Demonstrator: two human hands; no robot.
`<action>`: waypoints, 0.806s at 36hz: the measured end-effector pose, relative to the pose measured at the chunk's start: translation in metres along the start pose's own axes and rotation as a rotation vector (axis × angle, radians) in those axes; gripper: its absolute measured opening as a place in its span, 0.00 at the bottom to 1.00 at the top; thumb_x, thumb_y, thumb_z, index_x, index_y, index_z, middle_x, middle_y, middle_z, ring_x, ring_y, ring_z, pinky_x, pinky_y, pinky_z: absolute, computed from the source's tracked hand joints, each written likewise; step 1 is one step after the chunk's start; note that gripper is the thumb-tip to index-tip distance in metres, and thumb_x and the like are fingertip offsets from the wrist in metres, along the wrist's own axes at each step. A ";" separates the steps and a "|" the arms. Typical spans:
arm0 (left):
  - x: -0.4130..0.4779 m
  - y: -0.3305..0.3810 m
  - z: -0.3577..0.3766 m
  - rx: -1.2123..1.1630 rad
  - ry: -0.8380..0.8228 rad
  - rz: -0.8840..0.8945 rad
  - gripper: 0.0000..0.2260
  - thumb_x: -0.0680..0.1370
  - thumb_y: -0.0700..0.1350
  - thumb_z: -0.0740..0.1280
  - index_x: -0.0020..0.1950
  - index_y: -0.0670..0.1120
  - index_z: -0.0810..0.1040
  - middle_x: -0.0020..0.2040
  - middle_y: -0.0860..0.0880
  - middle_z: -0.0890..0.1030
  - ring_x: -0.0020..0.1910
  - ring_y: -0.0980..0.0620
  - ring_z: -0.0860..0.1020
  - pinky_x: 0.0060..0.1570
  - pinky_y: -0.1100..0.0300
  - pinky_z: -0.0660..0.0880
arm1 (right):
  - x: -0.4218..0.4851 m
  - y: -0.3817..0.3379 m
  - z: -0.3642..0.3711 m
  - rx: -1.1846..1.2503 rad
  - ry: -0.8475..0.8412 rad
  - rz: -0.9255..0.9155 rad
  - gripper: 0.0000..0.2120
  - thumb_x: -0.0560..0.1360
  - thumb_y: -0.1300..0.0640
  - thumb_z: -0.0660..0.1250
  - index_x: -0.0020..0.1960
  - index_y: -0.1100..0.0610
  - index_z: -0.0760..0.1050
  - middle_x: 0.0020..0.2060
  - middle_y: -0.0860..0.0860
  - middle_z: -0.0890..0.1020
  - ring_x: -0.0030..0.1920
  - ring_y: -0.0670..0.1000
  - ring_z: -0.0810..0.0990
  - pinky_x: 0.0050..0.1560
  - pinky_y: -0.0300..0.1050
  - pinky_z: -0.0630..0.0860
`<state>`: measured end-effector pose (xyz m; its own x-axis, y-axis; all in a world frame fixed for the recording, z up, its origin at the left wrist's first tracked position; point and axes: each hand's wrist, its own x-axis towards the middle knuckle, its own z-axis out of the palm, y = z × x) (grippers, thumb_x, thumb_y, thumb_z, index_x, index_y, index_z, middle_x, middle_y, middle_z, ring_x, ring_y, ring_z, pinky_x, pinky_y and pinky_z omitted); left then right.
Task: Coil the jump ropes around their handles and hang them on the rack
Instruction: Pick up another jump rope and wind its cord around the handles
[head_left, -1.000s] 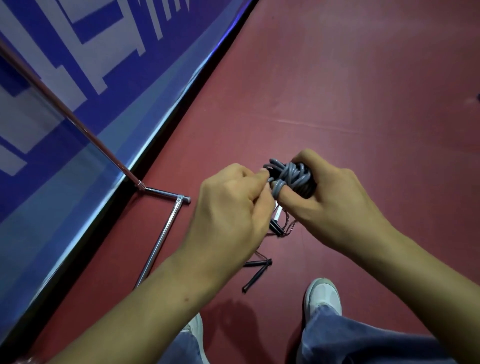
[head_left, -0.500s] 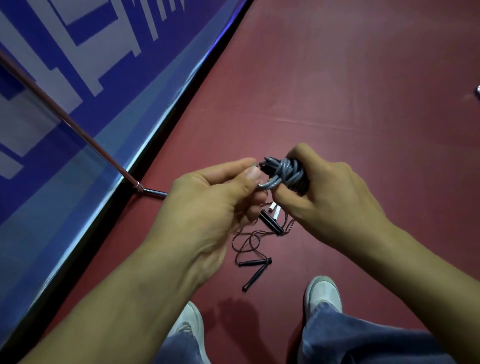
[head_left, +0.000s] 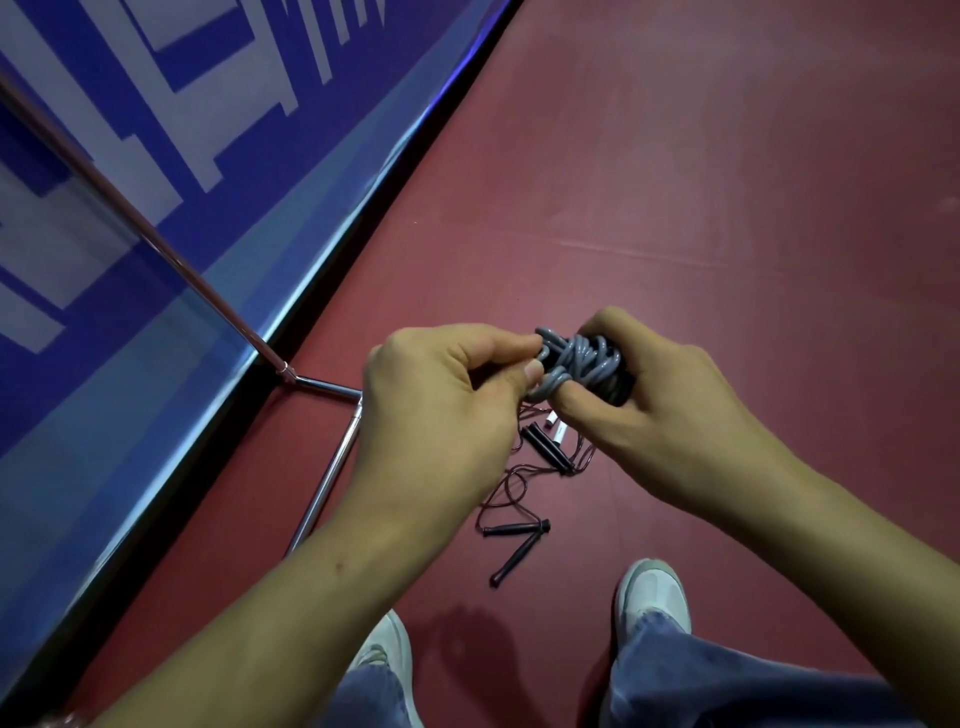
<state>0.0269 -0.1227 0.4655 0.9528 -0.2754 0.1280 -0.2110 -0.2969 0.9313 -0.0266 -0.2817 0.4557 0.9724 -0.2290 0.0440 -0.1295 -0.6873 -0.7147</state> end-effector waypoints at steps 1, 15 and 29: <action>0.000 0.000 0.000 0.007 0.004 0.002 0.10 0.73 0.36 0.77 0.49 0.50 0.88 0.39 0.58 0.86 0.38 0.64 0.84 0.42 0.70 0.79 | 0.000 0.000 0.000 0.000 -0.005 -0.001 0.15 0.71 0.38 0.66 0.48 0.47 0.70 0.33 0.45 0.79 0.30 0.49 0.73 0.34 0.57 0.75; 0.001 0.005 0.000 0.288 0.023 0.062 0.13 0.72 0.39 0.78 0.44 0.52 0.76 0.33 0.55 0.80 0.36 0.60 0.79 0.35 0.72 0.72 | 0.001 0.002 -0.002 0.037 -0.067 -0.038 0.15 0.70 0.41 0.68 0.49 0.49 0.72 0.31 0.49 0.79 0.30 0.49 0.74 0.34 0.55 0.77; 0.003 0.005 -0.008 0.280 -0.035 0.158 0.11 0.74 0.38 0.76 0.52 0.52 0.82 0.34 0.54 0.81 0.36 0.58 0.81 0.40 0.63 0.77 | 0.005 0.012 0.000 0.195 -0.229 -0.033 0.13 0.72 0.43 0.71 0.49 0.50 0.76 0.33 0.52 0.81 0.30 0.48 0.78 0.33 0.54 0.78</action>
<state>0.0306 -0.1180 0.4729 0.8962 -0.3684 0.2471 -0.4124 -0.4869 0.7700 -0.0236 -0.2907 0.4477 0.9968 -0.0324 -0.0730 -0.0789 -0.5414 -0.8371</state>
